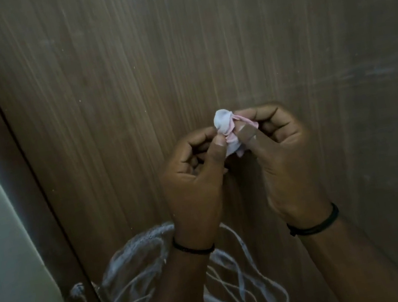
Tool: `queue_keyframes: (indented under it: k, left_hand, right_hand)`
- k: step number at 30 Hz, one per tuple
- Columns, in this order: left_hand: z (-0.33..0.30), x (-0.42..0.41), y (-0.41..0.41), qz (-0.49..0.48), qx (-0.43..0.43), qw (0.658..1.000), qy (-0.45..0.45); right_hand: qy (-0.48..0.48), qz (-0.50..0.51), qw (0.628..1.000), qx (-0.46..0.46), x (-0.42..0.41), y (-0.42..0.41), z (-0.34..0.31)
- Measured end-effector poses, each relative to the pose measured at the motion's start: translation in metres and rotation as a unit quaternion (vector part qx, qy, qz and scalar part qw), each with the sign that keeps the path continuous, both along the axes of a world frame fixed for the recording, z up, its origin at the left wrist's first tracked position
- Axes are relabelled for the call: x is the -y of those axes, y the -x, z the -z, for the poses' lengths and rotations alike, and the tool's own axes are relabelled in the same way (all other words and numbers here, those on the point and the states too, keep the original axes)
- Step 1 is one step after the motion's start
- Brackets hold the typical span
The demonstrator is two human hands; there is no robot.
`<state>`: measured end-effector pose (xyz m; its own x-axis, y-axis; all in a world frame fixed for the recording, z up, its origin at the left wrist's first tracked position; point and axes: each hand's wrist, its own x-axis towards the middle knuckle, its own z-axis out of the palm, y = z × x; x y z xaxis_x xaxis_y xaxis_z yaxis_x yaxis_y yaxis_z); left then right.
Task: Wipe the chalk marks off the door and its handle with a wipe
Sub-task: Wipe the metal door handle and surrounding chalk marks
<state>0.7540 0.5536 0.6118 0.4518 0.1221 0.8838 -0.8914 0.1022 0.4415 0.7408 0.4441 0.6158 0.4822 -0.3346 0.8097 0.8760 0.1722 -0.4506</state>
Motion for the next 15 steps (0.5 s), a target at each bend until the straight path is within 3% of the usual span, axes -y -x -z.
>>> queue_keyframes:
  k: [6, 12, 15]
  left_hand:
    - [0.039, -0.032, 0.003, -0.035, 0.009, 0.999, 0.041]
    - [0.078, -0.059, 0.011, -0.063, 0.015, 0.996, 0.068]
    - [0.101, -0.070, 0.023, -0.086, 0.033, 0.994, 0.055]
  right_hand:
    - [0.058, -0.002, 0.998, 0.022, -0.034, 0.004, 0.039]
    - [0.080, -0.087, 0.993, 0.032, -0.060, 0.010, 0.082]
    - [0.103, -0.049, 0.993, 0.038, -0.072, 0.022, 0.110]
